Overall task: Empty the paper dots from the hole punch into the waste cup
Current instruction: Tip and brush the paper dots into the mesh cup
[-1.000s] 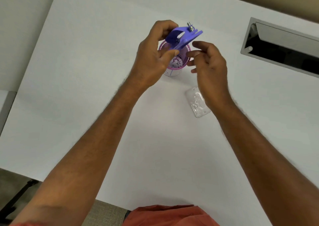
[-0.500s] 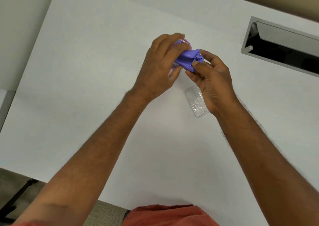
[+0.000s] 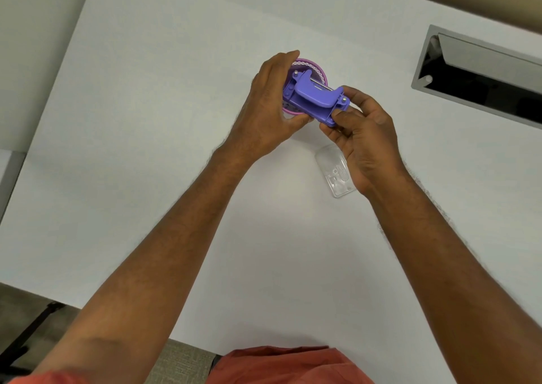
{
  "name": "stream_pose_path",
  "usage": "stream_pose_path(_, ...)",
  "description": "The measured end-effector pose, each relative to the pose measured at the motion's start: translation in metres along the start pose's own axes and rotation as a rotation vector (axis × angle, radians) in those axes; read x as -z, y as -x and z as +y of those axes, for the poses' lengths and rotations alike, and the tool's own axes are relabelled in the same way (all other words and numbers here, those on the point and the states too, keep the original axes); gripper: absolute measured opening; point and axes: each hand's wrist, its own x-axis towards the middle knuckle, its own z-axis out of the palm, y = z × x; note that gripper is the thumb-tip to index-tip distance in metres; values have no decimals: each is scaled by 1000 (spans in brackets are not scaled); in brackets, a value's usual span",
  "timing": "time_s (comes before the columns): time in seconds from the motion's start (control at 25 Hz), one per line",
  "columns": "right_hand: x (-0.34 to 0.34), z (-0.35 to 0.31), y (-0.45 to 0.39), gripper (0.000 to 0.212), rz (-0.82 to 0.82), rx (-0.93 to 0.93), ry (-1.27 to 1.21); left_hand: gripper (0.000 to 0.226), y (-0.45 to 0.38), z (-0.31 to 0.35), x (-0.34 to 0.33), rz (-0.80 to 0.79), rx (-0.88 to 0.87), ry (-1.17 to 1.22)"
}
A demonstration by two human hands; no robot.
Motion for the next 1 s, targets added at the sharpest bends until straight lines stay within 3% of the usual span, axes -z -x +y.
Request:
stream_pose_path(0.44,-7,-28,15,35,-23,52,-6,92,2,19,6,44,-56,-109)
stream_pose_path(0.6,-17,-51,27,37,-101,96,3,69,5,43,23,100,-180,-88)
stream_pose_path(0.72,-23,-60,35,39,-146,144,-3,53,4,56,34,90,-140,28)
stream_pose_path(0.84,-21,-58,36,31,-121,217,-8,53,4,62,39,119,-2,202)
stream_pose_path(1.0,3,-12,33,21,93,393,444,53,5,57,38,165,175,564)
